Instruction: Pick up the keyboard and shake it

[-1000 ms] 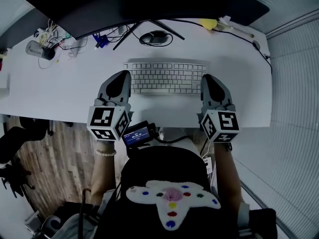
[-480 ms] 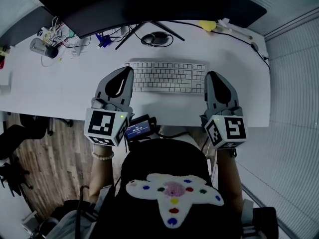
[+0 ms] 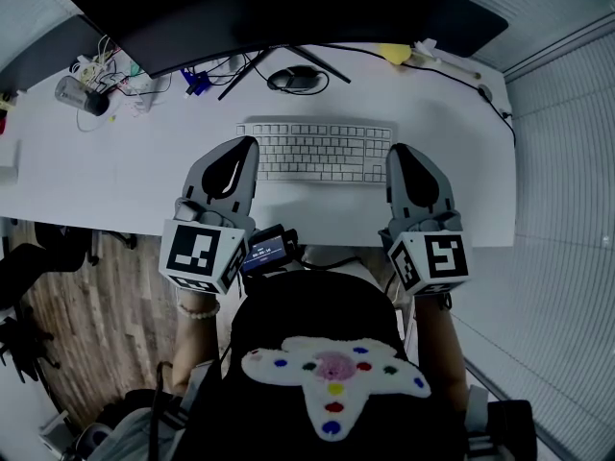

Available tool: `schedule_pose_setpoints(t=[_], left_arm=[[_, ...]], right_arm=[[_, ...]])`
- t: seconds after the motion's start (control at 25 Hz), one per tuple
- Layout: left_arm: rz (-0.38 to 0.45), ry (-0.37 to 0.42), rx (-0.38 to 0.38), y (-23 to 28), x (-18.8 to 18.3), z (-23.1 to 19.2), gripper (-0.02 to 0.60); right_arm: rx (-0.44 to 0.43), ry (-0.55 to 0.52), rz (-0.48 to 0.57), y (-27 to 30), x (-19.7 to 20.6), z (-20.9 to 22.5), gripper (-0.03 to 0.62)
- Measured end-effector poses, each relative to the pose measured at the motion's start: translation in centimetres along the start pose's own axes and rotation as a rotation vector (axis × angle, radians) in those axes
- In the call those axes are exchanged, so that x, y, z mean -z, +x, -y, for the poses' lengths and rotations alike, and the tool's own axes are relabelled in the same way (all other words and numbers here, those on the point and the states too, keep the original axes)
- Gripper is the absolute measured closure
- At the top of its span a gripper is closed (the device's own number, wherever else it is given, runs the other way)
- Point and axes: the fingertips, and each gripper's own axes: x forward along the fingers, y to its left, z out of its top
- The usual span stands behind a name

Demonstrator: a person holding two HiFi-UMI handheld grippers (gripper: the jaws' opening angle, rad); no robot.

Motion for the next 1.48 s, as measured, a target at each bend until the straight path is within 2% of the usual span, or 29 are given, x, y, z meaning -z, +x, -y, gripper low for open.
schedule_pose_setpoints(t=[0.68,1.48], left_arm=[[-0.003,0.041,0.017,1.0,0.2,0.8,0.565],[-0.017,0.047,0.021,1.4,0.5,0.6,0.566]], right_arm=[[-0.001,0.001,0.0,0.5,0.2,-0.2,0.551],[0.005,-0.014,-0.023,1.0,0.6,0.0,0.551]])
